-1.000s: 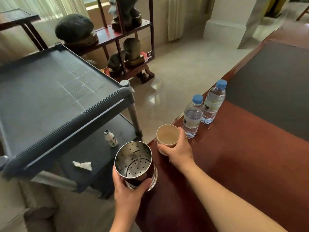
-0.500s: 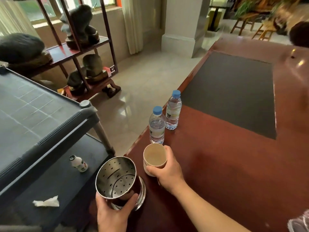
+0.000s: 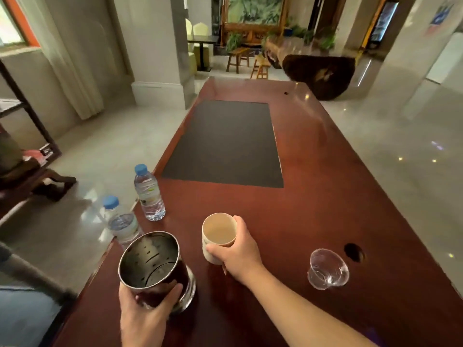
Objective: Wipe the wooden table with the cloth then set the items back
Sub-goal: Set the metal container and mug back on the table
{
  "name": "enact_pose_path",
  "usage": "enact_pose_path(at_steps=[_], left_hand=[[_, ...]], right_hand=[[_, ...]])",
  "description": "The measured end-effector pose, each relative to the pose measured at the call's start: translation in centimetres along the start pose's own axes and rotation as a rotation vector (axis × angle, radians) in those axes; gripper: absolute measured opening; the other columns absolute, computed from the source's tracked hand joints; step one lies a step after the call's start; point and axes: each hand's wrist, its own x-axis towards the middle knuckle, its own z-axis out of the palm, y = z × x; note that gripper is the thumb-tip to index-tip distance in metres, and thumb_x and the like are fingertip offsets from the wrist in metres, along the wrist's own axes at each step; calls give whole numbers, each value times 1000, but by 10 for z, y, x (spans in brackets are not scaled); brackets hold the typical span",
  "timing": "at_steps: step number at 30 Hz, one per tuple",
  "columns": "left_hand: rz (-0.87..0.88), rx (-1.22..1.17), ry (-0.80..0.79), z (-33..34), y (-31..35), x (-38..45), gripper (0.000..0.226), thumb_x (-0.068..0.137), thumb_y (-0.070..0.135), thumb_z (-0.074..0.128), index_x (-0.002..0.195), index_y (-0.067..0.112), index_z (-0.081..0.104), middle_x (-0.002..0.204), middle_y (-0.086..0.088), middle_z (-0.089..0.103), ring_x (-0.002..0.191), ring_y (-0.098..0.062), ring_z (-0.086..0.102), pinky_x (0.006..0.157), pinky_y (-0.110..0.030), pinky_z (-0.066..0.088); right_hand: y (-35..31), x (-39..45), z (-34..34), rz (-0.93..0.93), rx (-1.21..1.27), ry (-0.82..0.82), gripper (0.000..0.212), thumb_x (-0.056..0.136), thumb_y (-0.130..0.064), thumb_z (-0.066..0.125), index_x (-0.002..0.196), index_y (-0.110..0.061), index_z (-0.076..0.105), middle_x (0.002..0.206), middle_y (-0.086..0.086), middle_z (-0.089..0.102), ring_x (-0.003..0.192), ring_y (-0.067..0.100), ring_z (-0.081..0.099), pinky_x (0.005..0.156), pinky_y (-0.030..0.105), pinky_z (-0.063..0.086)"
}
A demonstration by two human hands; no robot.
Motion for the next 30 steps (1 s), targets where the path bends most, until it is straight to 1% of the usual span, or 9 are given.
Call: enact_pose_path(at_steps=[3,5,7,10,13,17,21,25,30], left_hand=[[14,12,-107,33,5,0,110,30,58,95,129,39,51,111,-3,72,109,-17,67,96,-43,51],[13,40,-138,55,7,-1,107,31,62,93,124,26,55,105,11,72,104,-6,66,93,-25,51],[35,95,-173,79,13,-4,99,36,56,94,118,15,57,97,23,68,97,1,65,81,-5,47],[44,140,-231,118,22,-10,85,48,30,97,119,18,52,101,6,68,99,-17,66,82,-19,50],[75,147,-286,157,33,-17,78,58,17,95,121,27,49,108,0,67,99,-14,65,82,-24,46],[96,151,-330,204,43,-22,77,59,26,94,116,41,46,108,11,64,98,-1,61,79,-22,43],[87,155,-394,245,44,-25,79,61,27,92,124,38,46,113,6,64,99,-6,63,81,-27,46],[63,168,-438,279,43,-27,72,52,44,85,107,64,42,107,13,65,92,5,62,77,-25,47],[54,179,-485,311,33,-26,78,51,47,87,116,55,44,112,11,64,99,-2,63,88,-37,52]], right_hand=[[8,9,-34,18,29,75,73,51,-54,78,115,-38,46,108,-15,62,90,13,61,77,30,49],[13,17,-58,19,32,136,67,51,-55,78,108,-39,45,105,-17,62,91,9,60,75,27,46],[19,25,-83,24,31,182,66,52,-55,79,107,-39,45,105,-17,62,94,7,59,77,27,45],[31,35,-118,36,39,243,65,55,-53,81,108,-39,46,107,-16,61,95,8,59,77,28,45],[44,43,-151,53,39,290,64,56,-54,81,107,-43,44,107,-17,59,94,7,57,73,26,41],[65,54,-190,101,50,338,66,58,-49,82,112,-36,46,109,-14,60,97,11,58,75,27,41],[87,61,-220,148,32,376,69,60,-46,84,115,-34,44,113,-11,59,100,14,57,78,30,43],[110,65,-242,193,6,403,70,61,-46,85,117,-33,44,113,-9,59,99,16,58,83,38,50],[134,68,-259,229,19,406,66,62,-45,84,112,-38,42,107,-12,59,92,19,61,67,33,51]])
